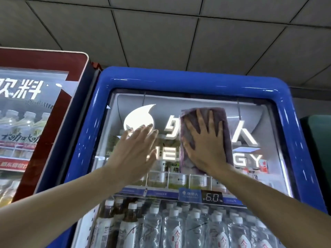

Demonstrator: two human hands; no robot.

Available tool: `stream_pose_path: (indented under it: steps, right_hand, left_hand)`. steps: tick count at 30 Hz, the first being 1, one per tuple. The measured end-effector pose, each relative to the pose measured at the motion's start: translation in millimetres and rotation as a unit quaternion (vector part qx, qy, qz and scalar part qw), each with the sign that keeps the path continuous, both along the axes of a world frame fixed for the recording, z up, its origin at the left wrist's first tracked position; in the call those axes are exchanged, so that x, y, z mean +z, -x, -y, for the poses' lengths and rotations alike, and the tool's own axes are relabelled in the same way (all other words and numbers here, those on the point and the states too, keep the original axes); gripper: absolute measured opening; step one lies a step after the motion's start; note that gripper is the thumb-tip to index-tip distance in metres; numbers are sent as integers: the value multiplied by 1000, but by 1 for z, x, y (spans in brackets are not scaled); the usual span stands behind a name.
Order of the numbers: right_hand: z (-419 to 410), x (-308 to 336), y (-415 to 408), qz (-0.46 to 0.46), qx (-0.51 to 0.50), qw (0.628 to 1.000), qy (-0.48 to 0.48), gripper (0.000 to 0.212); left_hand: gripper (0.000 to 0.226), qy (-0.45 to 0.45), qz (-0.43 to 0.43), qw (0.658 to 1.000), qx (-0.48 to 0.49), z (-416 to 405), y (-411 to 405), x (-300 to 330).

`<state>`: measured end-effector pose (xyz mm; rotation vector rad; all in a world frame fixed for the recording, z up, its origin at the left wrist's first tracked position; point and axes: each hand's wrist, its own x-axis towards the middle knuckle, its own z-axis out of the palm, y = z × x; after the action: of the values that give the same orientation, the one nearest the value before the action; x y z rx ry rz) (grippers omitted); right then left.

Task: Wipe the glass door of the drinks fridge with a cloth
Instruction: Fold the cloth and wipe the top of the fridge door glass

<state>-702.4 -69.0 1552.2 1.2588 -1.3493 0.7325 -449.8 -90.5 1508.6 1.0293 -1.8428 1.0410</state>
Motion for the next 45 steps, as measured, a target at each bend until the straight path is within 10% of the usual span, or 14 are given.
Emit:
stream_pose_path:
  steps: [8,15,24,32,40,45]
  right_hand:
    - [10,-19,-8,-117,38,992,-4,72]
    - [14,35,-34,15,16,999,24,69]
    - [32,-43,-43,-195,68,978,9,75]
    - [32,66,-76,-51,4,998,30,71]
    - [41,-72,-71,-184,65,981,-1,74]
    - [41,-11,-72,-204,26,978,-36,72]
  left_hand:
    - [71,-32,-57,997,27,21,-63,1]
    - [72,-42,-28,998,29,42,-79,-11]
    - [75,-39,-34,999,12,43,-79,-14]
    - [79,-25,-8,1000,7,61,-93,-12]
    - [64,74,49,996,22,64,-120,-18]
    - [70,104,45,993,25,80,-152,-35]
